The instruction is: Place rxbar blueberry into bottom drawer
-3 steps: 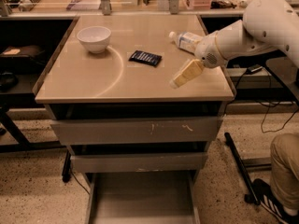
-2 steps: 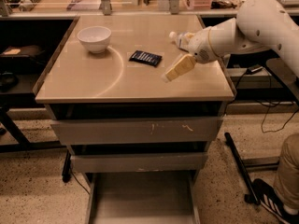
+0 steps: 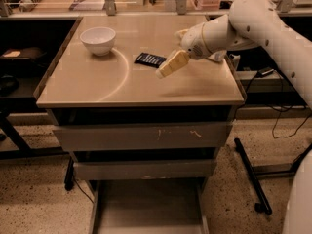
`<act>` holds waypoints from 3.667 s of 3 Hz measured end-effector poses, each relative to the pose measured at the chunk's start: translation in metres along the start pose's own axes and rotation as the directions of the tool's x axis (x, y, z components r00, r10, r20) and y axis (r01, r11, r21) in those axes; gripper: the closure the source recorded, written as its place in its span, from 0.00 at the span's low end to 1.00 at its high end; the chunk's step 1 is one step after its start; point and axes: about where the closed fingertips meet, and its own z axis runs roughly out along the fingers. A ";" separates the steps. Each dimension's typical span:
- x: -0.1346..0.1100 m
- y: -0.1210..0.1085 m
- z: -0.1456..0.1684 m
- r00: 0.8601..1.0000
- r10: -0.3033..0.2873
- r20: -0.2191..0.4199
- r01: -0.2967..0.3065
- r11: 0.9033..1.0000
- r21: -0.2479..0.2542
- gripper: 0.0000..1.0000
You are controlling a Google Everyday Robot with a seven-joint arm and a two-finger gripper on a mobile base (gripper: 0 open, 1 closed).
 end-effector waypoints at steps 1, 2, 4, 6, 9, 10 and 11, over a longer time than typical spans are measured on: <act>-0.008 -0.008 0.021 1.000 0.010 0.011 -0.009 0.999 -0.035 0.00; -0.011 -0.014 0.038 1.000 0.021 0.009 -0.021 0.998 -0.060 0.00; 0.010 -0.032 0.076 0.994 0.103 -0.045 -0.107 0.990 -0.094 0.00; 0.011 -0.032 0.076 0.994 0.104 -0.045 -0.107 0.990 -0.094 0.20; 0.011 -0.032 0.077 0.994 0.104 -0.045 -0.107 0.990 -0.095 0.90; 0.011 -0.032 0.077 0.994 0.104 -0.045 -0.107 0.990 -0.095 1.00; 0.011 -0.032 0.077 0.994 0.104 -0.045 -0.107 0.990 -0.095 0.82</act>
Offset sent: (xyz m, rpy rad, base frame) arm 0.0490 0.0383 -0.0129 0.0228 0.0747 0.0439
